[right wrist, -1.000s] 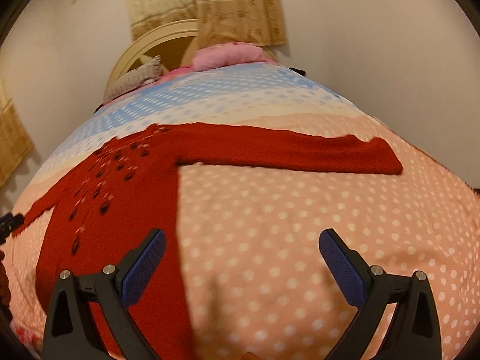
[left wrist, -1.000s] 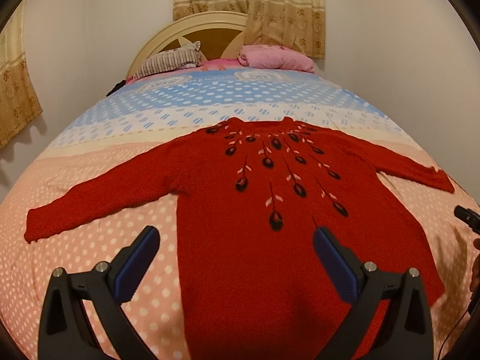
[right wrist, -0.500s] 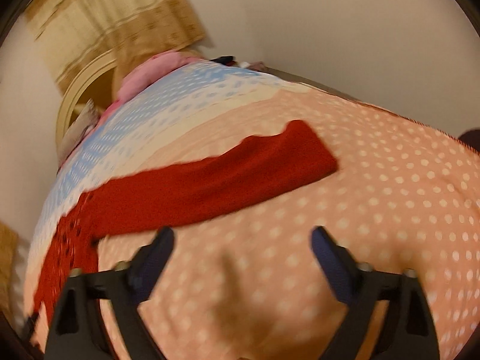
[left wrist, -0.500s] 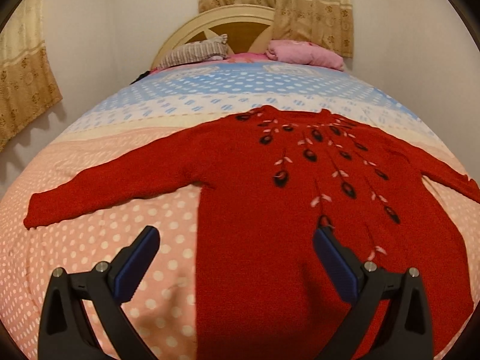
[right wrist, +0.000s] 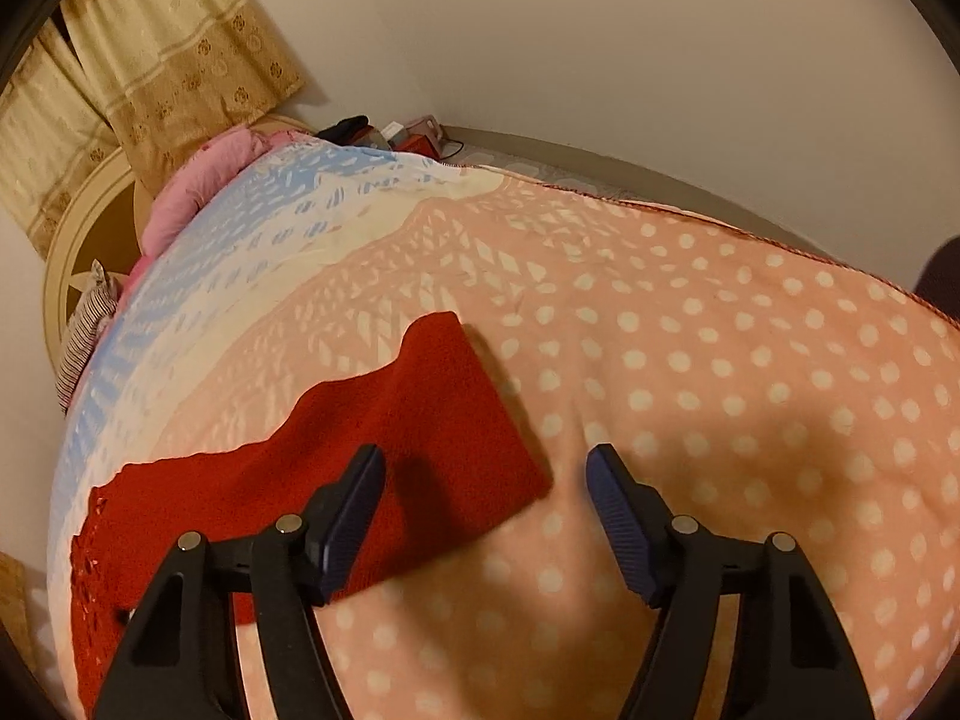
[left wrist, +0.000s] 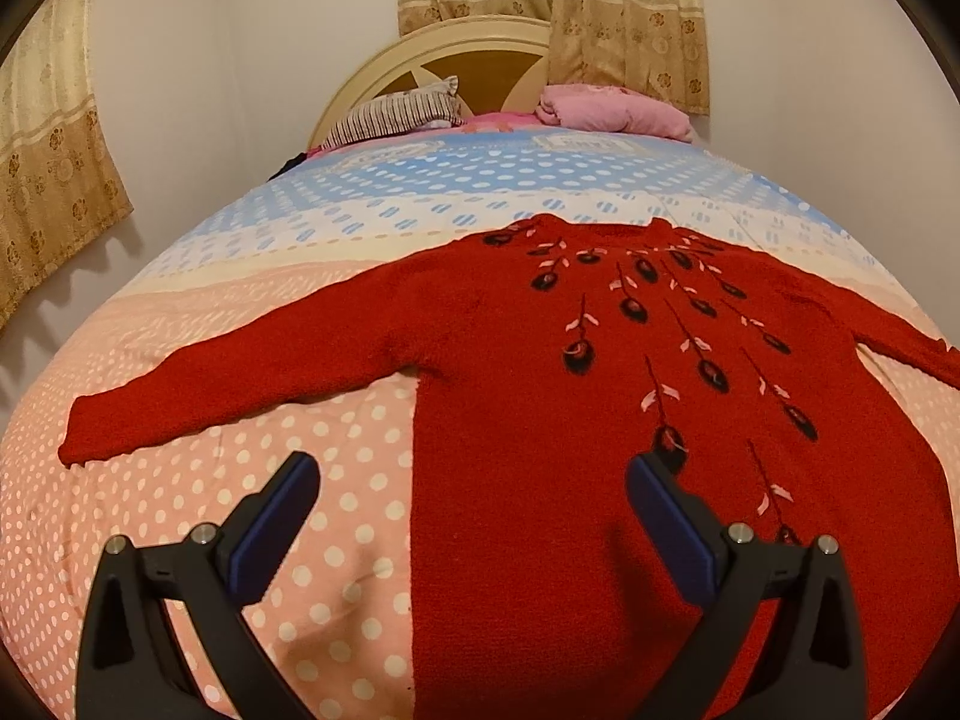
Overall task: Fold small clothes
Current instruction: 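Move the right gripper to a red sleeve cuff and close on it, then lift the cuff with the right gripper and lay the sleeve across the body, release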
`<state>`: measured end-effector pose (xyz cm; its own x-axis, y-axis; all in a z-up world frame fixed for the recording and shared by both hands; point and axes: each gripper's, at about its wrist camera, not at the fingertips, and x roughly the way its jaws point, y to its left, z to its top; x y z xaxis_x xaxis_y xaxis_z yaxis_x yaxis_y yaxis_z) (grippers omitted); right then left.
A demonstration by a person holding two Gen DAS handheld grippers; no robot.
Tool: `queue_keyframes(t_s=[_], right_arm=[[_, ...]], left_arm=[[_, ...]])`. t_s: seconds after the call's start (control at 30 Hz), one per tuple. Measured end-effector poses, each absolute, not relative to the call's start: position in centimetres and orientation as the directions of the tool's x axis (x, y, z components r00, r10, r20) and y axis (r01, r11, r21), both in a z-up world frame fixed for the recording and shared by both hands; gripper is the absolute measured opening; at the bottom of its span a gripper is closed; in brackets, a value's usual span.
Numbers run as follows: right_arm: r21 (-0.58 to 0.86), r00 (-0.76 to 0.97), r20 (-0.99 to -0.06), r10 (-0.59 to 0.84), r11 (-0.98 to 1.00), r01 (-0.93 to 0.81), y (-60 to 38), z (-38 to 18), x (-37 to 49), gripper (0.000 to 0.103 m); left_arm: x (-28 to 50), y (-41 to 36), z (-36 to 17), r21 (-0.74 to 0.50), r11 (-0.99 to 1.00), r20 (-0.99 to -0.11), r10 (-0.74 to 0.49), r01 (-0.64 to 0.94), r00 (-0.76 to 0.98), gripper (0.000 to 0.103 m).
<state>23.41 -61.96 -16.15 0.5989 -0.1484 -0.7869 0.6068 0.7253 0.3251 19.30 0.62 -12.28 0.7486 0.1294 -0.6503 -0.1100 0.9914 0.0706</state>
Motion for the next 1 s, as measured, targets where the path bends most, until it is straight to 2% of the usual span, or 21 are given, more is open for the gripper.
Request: queue_keyframes(t_s=[0.1,0.17,0.2,0.27,0.37,0.7,1.0], right_arm=[[0.315,0.601,-0.786,-0.146,0.741,0.593,-61.9,-16.3,24.4,0.067],[0.29,0.593,-0.794,-0.134,0.774,0.562,-61.1,-16.2,25.4,0.049],[0.272,0.587,-0.799,-0.133,0.791,0.549,-60.6,-16.0,25.6,0.047],[0.262,0.587,-0.801,-0.119,0.812,0.522,-59.9,-15.8,25.9,0.027],[0.279,0.607,-0.787,-0.111,0.814,0.51,-59.6,-14.8,25.6,0.009],[0.302,0.706,-0.701,-0.103,0.854,0.424,-56.9,-7.7,25.3,0.008],[0.282,0.779,-0.625,-0.052,0.916,0.287,-50.6,-0.5,27.1,0.008]], left_arm=[[19.4,1.0,-12.6,0.054,0.992,-0.665,0.121,-0.114,0.737,0.103],[19.3,1.2,-12.7,0.046,0.992,-0.669,0.12,-0.121,0.734,0.103],[19.2,1.3,-12.7,0.043,0.992,-0.668,0.119,-0.121,0.734,0.103],[19.0,1.4,-12.6,0.042,0.992,-0.667,0.118,-0.121,0.736,0.103],[18.6,1.8,-12.2,0.044,0.991,-0.658,0.122,-0.124,0.743,0.103],[18.2,3.1,-10.6,0.017,0.99,-0.632,0.117,-0.138,0.766,0.103],[18.3,4.6,-9.8,0.013,0.987,-0.623,0.132,-0.159,0.771,0.103]])
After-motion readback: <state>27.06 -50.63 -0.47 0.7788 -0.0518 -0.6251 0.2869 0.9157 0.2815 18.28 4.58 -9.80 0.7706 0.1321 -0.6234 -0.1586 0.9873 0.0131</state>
